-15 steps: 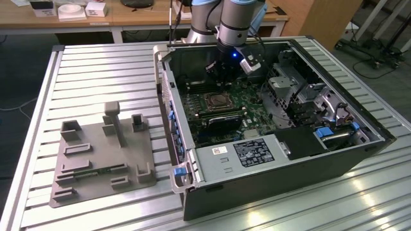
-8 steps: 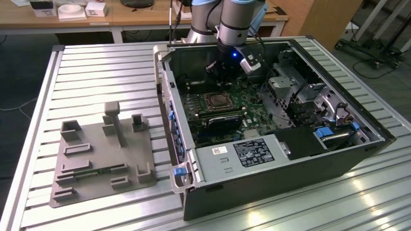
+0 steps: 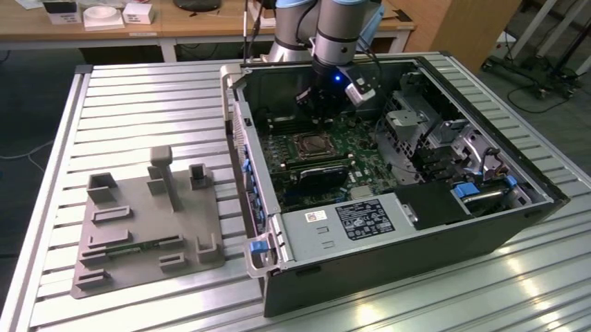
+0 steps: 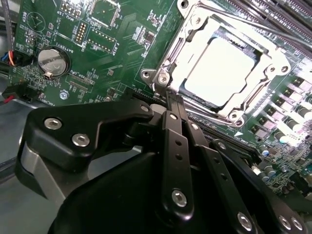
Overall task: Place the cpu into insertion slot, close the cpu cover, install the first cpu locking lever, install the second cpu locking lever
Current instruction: 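Install the first cpu locking lever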
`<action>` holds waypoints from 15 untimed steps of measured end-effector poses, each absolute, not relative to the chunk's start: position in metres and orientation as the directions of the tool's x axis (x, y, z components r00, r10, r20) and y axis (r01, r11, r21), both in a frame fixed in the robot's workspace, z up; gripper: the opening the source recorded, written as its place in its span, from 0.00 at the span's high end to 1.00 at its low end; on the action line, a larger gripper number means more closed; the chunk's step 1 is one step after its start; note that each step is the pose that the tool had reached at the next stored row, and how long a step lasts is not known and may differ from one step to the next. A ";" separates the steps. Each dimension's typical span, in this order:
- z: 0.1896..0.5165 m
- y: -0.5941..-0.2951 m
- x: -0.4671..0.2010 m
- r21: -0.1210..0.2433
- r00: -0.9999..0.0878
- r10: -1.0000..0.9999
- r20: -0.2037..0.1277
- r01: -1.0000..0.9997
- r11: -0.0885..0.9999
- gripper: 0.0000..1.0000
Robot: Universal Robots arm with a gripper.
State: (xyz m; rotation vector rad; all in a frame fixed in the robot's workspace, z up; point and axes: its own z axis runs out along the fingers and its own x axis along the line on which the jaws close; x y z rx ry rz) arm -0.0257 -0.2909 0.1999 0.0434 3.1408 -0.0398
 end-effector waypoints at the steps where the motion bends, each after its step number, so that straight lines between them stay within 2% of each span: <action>1: 0.200 -0.291 -0.026 -0.028 -1.000 0.028 -0.001 0.028 0.999 0.90; 15: 0.199 -0.290 -0.026 -0.041 -1.000 0.028 -0.001 0.028 0.999 0.90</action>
